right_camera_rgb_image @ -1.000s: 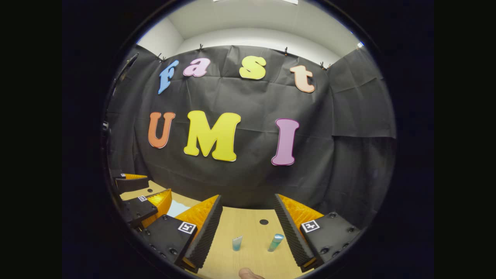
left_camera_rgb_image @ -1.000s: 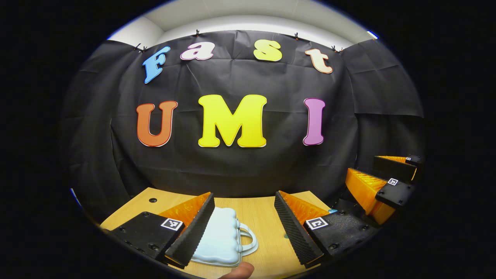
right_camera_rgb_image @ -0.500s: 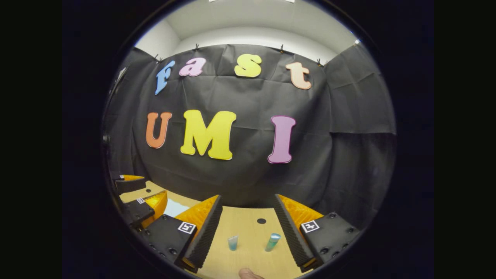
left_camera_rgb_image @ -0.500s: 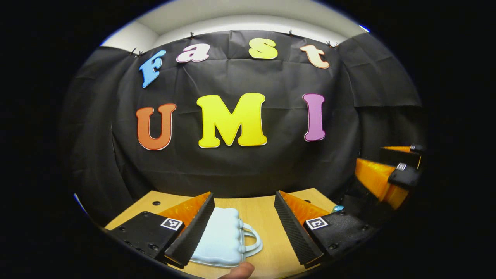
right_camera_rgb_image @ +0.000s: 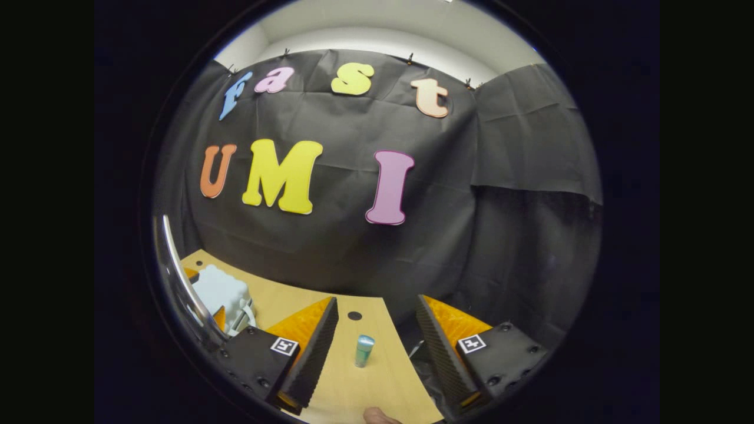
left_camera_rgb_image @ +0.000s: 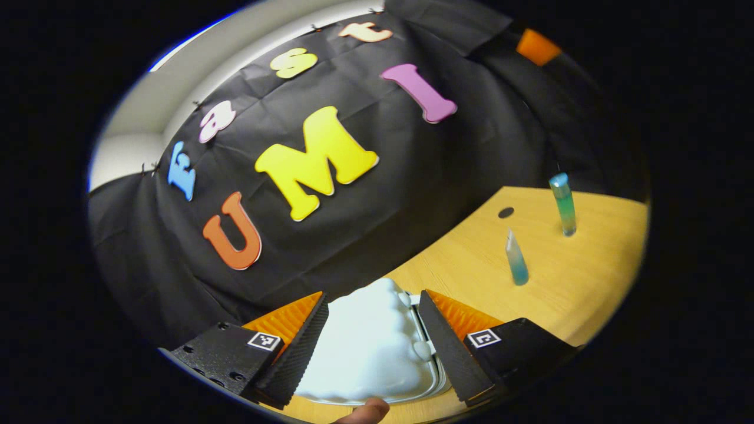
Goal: First open the suitcase, pack the skin care products into it, and then close the suitcase.
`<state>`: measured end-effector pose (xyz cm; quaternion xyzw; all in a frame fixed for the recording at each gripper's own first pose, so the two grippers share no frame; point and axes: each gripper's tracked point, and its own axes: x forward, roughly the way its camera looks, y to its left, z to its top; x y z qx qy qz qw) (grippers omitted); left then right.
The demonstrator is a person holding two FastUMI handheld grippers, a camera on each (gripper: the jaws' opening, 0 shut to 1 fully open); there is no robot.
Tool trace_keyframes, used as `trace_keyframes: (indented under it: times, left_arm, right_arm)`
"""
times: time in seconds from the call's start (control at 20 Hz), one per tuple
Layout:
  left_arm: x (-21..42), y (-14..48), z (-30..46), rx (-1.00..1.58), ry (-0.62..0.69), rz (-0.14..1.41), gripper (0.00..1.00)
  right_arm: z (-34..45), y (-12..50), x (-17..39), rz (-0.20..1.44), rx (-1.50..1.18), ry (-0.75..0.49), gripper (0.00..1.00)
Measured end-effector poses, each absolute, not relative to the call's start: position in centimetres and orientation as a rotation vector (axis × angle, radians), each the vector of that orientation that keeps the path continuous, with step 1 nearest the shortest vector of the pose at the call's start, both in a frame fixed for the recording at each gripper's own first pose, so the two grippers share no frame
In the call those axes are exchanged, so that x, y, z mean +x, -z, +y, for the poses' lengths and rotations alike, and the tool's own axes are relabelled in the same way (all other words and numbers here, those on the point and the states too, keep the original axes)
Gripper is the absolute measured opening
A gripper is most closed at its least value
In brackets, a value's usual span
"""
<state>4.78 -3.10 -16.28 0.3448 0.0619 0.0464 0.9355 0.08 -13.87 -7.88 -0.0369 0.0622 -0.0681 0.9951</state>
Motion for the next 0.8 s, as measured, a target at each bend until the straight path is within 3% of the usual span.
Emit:
trace_keyframes:
  times: [0.5,0.75,0.8]
  left_arm:
    - [8.8,26.6,-3.0,1.272,-0.108,0.372,0.96]
    - [9.8,27.4,-2.9,1.334,-0.101,0.436,0.67]
    - [10.3,28.3,-2.6,1.322,-0.075,0.47,0.55]
  right_arm:
    - [-16.5,11.3,-0.1,0.174,-0.084,-0.003,0.8]
    - [-18.5,11.9,-0.3,0.189,-0.08,-0.036,0.79]
    - [-18.6,11.9,-0.4,0.187,-0.082,-0.036,0.79]
